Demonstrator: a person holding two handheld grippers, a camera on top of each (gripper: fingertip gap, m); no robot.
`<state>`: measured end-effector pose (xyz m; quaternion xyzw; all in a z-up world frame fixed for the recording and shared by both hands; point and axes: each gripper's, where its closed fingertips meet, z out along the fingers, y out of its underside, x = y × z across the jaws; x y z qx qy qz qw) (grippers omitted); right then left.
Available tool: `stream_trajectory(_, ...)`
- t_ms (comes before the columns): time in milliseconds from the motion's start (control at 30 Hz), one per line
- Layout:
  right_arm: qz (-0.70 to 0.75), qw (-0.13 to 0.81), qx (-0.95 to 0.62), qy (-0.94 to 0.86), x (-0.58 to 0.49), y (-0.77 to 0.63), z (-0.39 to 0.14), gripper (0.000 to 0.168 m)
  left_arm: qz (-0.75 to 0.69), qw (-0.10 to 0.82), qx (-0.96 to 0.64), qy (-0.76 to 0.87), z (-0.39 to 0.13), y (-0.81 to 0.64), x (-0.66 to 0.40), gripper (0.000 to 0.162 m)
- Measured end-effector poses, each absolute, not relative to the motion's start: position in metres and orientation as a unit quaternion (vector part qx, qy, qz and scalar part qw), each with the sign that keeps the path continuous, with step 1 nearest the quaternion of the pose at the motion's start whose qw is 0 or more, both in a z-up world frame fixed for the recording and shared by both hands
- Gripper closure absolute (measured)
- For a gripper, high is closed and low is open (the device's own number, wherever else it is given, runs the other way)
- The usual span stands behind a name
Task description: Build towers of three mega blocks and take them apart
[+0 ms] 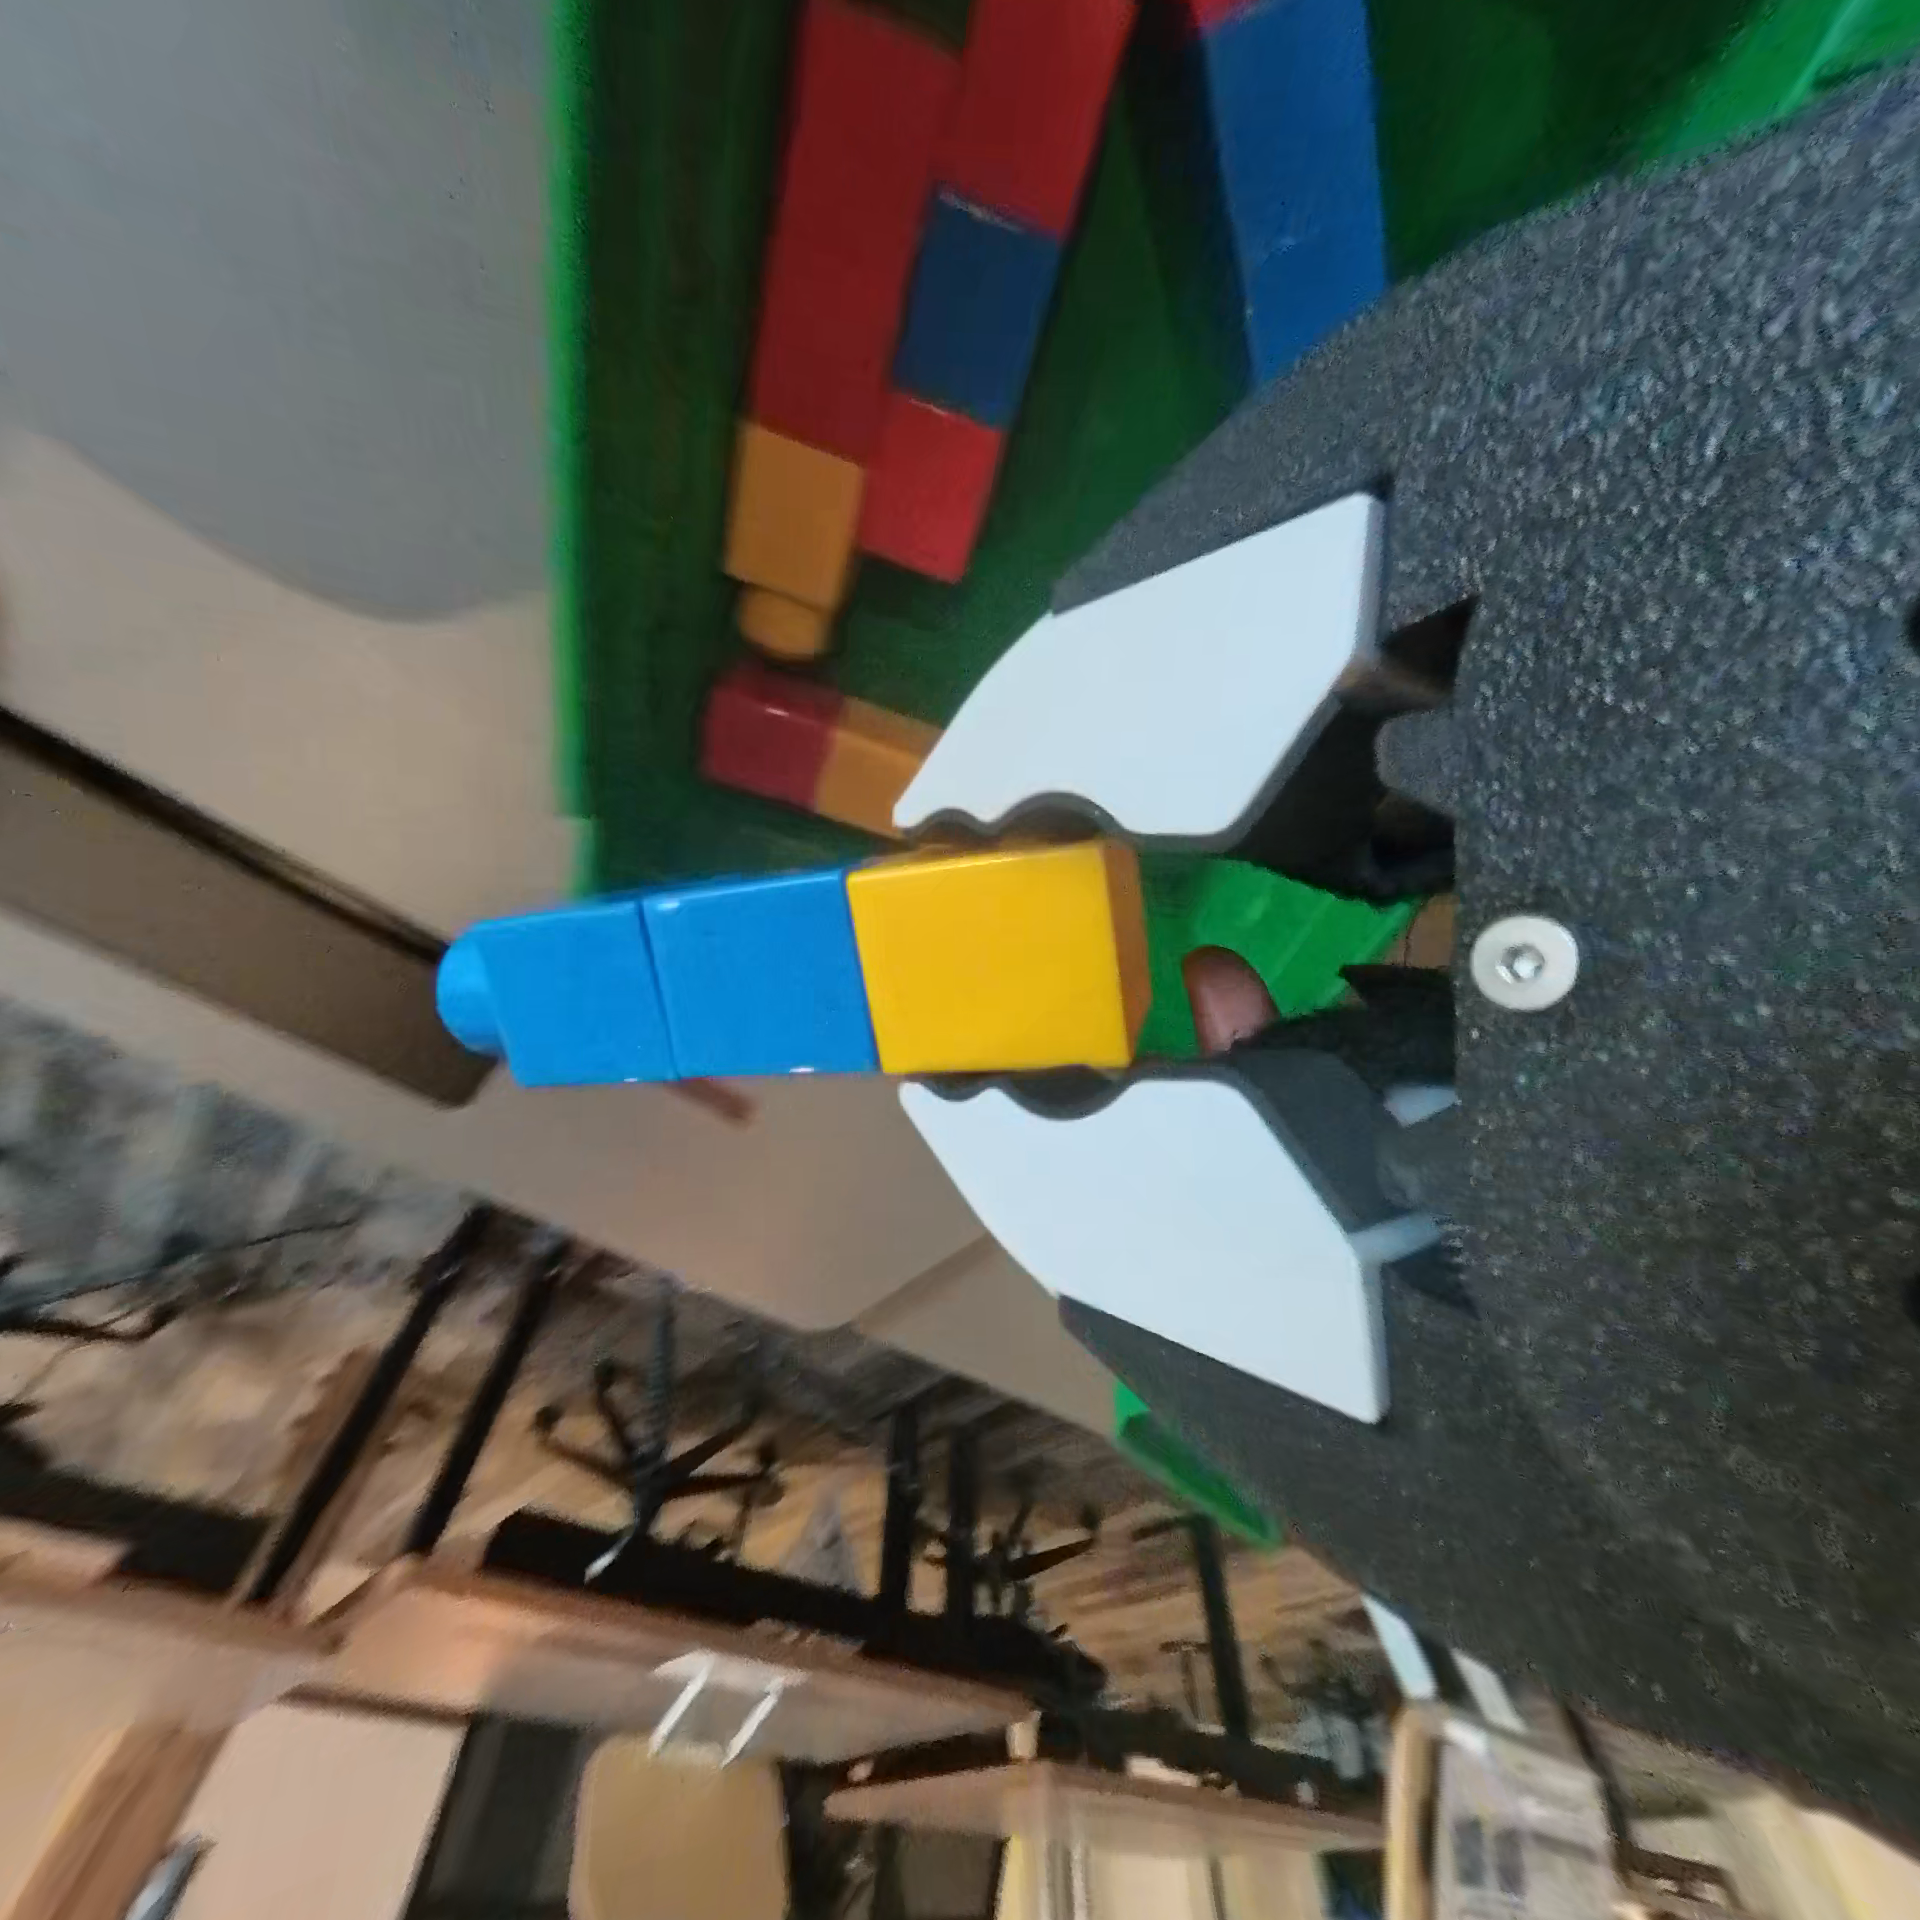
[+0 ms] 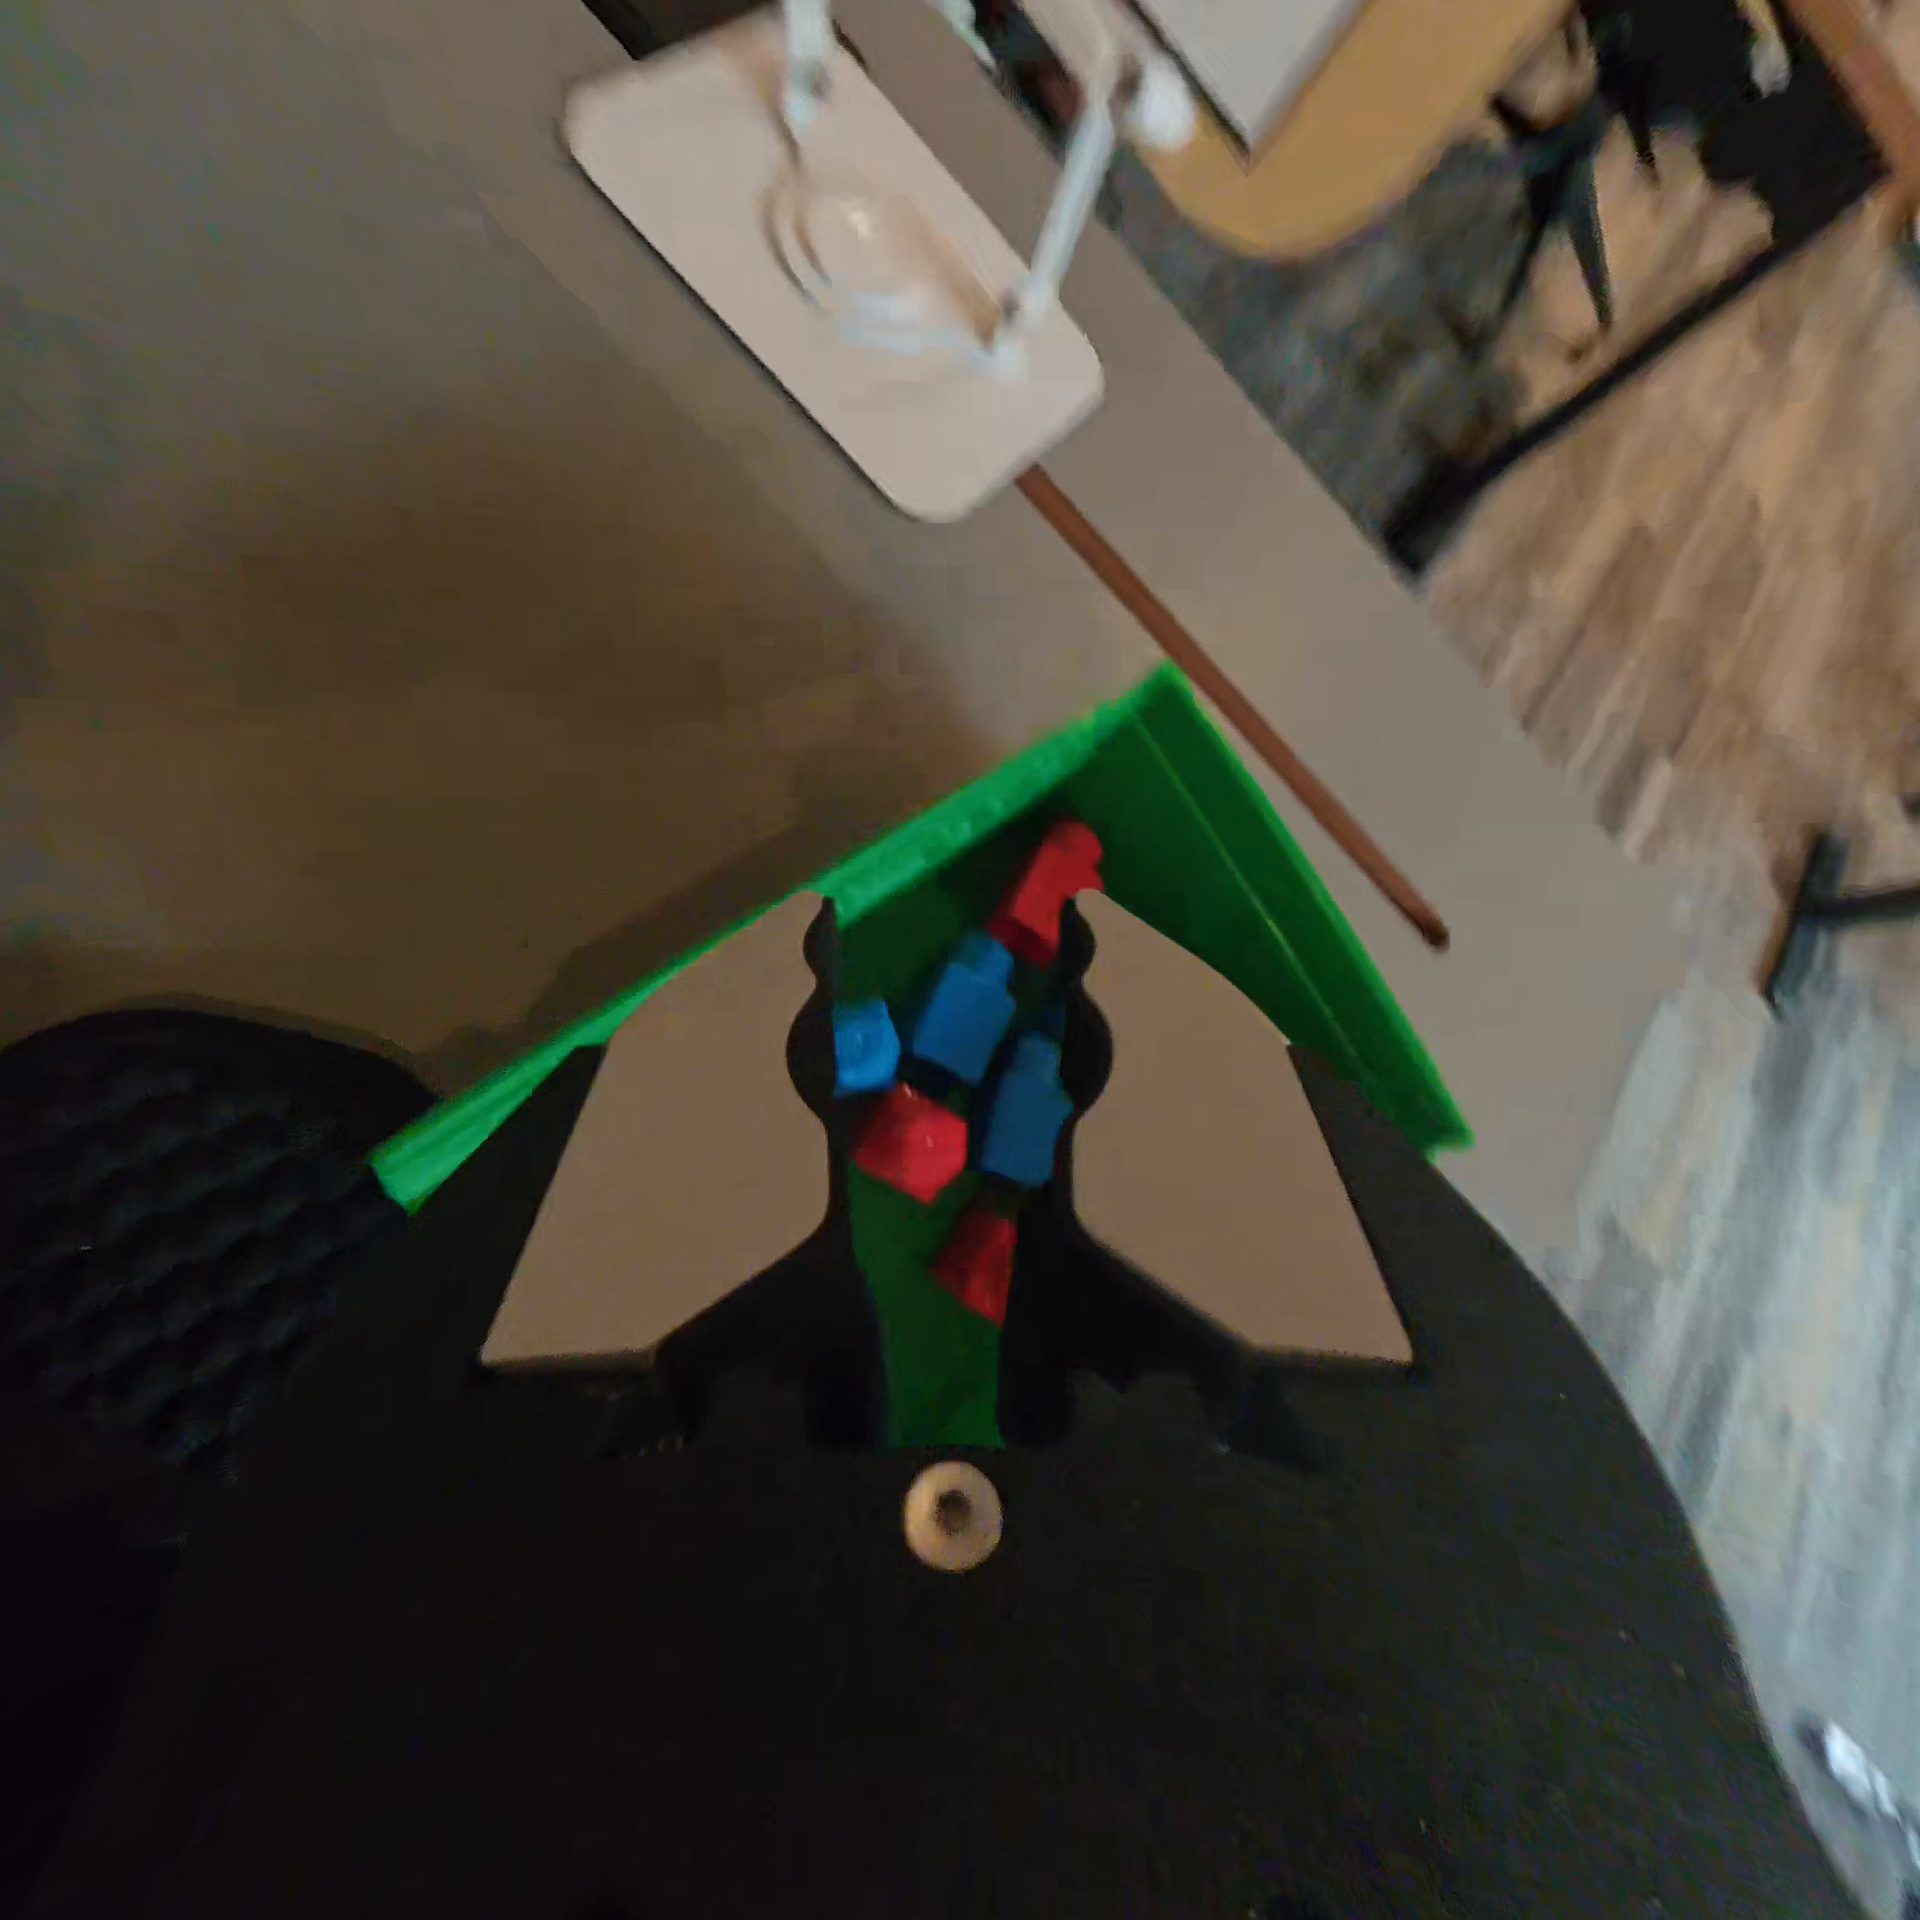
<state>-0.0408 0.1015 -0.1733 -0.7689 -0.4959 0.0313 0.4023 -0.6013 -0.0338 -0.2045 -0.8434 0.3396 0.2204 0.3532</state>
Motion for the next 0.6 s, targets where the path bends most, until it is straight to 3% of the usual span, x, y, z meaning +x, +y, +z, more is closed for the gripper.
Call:
stream_trajectory(233, 0.101, 0.44, -0.657, -0.604, -0.115, 0.073, -0.151, 0.128, 0.201, 0.379, -0.829, 0.359, -0.17, -0.028, -0.561, 0.123)
stream_trajectory(400, 0.151, 0.475, -0.535, -0.682, -0.166, 0.04, -0.134, 0.125, 0.146, 0.447, -0.777, 0.418, -0.152, -0.03, -0.508, 0.123)
stream_trajectory(600, 0.306, 0.533, -0.37, -0.697, -0.222, -0.014, -0.095, 0.114, 0.06, 0.534, -0.671, 0.511, -0.116, -0.041, -0.404, 0.123)
